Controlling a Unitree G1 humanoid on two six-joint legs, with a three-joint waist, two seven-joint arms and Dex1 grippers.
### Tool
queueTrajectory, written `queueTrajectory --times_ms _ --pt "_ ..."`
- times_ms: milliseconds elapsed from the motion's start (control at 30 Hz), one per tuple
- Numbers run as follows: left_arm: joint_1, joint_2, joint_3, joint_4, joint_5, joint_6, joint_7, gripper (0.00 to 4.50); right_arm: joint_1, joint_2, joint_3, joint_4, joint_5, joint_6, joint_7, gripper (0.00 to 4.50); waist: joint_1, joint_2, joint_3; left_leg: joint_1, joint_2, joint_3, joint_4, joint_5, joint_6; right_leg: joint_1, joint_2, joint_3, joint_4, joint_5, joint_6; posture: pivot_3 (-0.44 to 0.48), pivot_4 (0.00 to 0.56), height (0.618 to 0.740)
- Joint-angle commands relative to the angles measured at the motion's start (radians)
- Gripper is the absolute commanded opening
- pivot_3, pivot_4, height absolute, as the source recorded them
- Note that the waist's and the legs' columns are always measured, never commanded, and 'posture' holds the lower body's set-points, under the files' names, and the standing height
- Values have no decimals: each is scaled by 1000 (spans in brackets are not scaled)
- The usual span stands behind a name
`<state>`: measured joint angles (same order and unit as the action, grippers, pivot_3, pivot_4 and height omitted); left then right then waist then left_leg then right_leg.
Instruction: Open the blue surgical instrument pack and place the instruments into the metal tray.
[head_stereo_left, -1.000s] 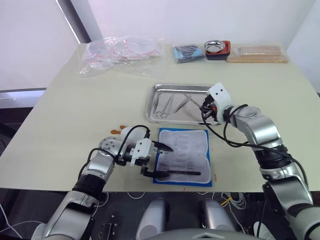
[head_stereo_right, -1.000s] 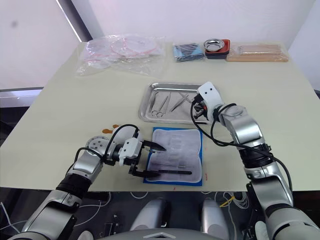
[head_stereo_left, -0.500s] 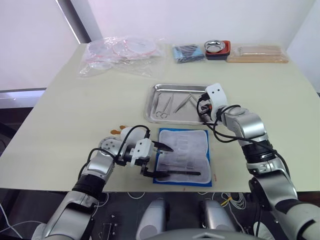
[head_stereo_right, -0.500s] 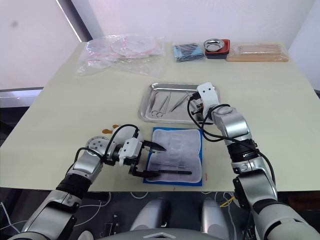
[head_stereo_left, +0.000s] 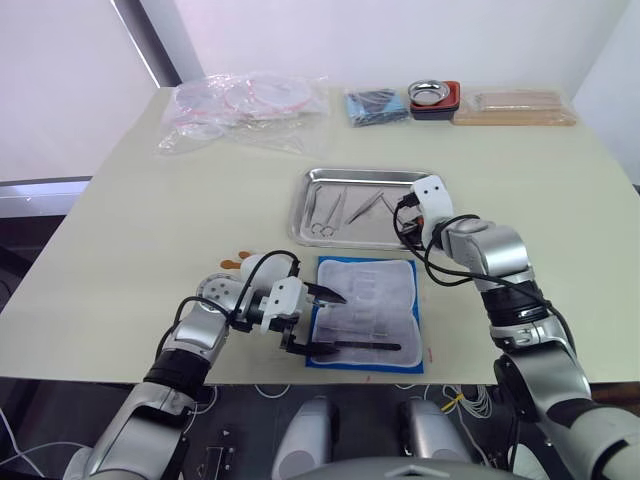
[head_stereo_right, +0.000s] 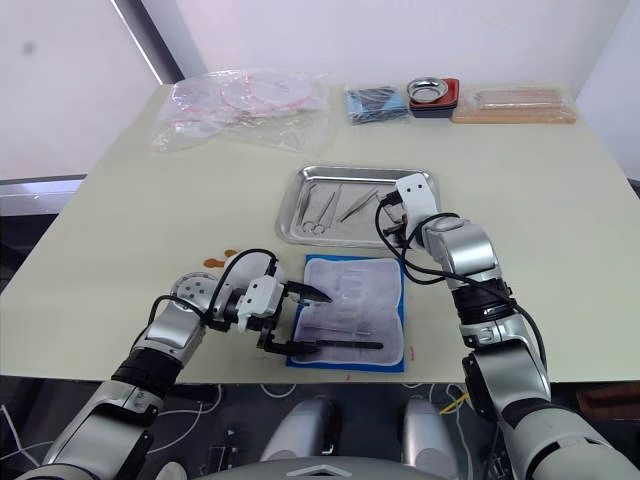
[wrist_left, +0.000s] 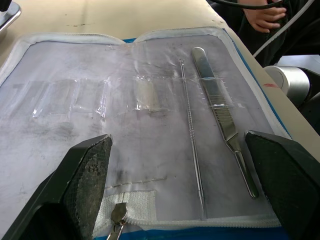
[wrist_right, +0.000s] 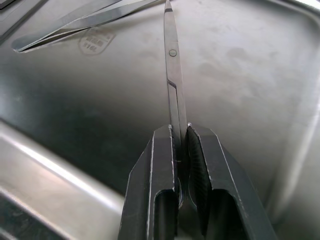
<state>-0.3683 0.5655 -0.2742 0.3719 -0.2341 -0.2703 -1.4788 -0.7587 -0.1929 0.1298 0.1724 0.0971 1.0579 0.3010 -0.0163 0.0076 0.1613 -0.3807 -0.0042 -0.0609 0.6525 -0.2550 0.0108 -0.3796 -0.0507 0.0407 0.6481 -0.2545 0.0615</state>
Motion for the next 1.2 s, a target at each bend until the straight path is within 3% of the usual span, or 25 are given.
queueTrajectory --times_ms 33,433,567,700,767,900,1200 --pt "37 9 -36 51 90 23 49 4500 -9 3 24 -39 5 -18 21 169 0 0 0 0 0 0 0 0 0 0 0 0 0 0 0 0 150 740" --pt "51 13 -29 35 89 33 56 4500 -19 33 63 -20 6 -54 53 169 -2 0 0 0 0 0 -1 0 0 -1 0 0 0 0 0 0 150 740" --pt "55 14 -28 29 90 36 58 4500 -20 53 35 -48 42 -36 73 1682 -2 0 0 -1 0 0 -2 0 0 -1 0 0 -1 0 0 0 150 740" --pt "56 16 -30 26 90 38 58 4500 -19 51 20 -63 60 -29 81 3588 -2 0 0 -1 0 0 -2 0 0 -1 0 0 -1 0 0 0 150 740" --pt "56 16 -30 28 90 37 57 4500 -17 39 14 -75 61 -36 83 4329 -2 0 0 -1 0 0 -2 0 0 -1 0 0 -1 0 0 0 150 740" --pt "55 15 -31 30 90 34 57 4500 -1 2 -2 -112 74 -83 110 4448 -2 0 0 -1 0 -1 -2 0 0 -2 0 0 -1 0 0 0 150 740" --pt "47 12 -32 48 91 25 56 4500 178 -179 -1 -310 150 -282 347 4448 0 0 0 -2 0 -1 -3 0 0 -1 0 0 -3 -1 0 0 150 740"
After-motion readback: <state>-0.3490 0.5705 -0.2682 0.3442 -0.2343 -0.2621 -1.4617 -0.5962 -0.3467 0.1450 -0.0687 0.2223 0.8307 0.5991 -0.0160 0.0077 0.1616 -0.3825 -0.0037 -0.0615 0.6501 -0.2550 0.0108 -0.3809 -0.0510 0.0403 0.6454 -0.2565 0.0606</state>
